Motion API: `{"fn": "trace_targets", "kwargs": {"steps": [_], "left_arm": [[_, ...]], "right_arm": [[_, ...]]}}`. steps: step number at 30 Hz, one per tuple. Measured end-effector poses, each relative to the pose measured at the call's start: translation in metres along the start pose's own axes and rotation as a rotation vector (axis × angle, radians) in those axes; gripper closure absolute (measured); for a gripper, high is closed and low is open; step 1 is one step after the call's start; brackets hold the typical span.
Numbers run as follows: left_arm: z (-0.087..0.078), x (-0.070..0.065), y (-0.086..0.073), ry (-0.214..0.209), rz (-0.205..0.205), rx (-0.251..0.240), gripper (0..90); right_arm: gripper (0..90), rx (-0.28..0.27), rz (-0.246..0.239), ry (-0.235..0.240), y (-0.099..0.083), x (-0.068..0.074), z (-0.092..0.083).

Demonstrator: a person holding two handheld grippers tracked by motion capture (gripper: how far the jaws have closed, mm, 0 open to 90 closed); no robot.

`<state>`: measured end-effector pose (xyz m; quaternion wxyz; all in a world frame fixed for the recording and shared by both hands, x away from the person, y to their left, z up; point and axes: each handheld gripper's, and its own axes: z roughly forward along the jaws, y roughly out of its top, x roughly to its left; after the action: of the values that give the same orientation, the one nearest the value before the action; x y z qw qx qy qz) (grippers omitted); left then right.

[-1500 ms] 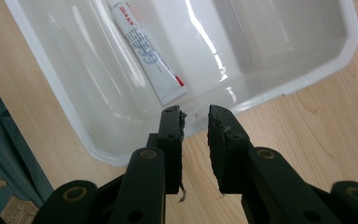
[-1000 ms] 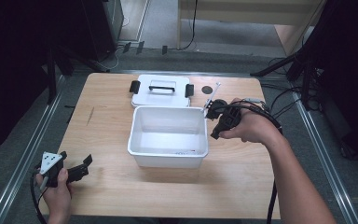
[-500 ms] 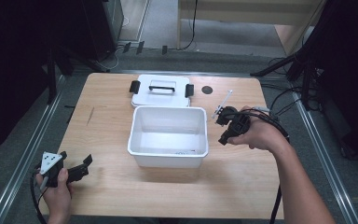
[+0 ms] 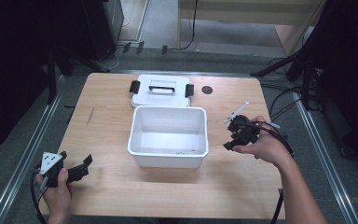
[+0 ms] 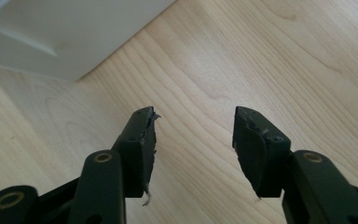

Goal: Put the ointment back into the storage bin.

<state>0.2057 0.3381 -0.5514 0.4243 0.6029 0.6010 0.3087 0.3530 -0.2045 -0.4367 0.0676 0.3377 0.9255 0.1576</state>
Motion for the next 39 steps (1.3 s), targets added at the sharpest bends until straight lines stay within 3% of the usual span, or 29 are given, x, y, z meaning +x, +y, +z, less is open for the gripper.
{"fn": "trace_targets", "kwargs": {"steps": [3,8,14,18,25,34,39], "left_arm": [[0.000,0.000,0.000,0.000,-0.001,-0.001,0.2],[0.000,0.000,0.000,0.001,0.000,-0.002,0.2],[0.000,0.000,0.000,0.001,0.000,-0.001,0.2],[0.000,0.000,0.000,0.001,-0.001,-0.002,0.2],[0.000,0.000,0.000,0.001,-0.002,-0.001,0.2],[0.000,0.001,0.000,0.000,-0.004,-0.003,0.2],[0.000,0.000,0.000,0.003,-0.006,-0.005,0.2]], "right_arm": [[44.5,-0.054,0.037,-0.012,-0.010,-0.003,0.002],[20.4,-0.135,0.115,-0.086,-0.029,-0.007,0.009],[0.0,-0.256,0.217,-0.118,-0.054,-0.009,0.014],[0.0,-0.321,0.239,-0.162,-0.072,-0.009,0.019],[0.0,-0.372,0.323,-0.226,-0.101,-0.010,0.034],[0.0,-0.491,0.417,-0.244,-0.144,-0.013,0.047],[0.0,-0.519,0.470,-0.237,-0.168,-0.017,0.049]]}}
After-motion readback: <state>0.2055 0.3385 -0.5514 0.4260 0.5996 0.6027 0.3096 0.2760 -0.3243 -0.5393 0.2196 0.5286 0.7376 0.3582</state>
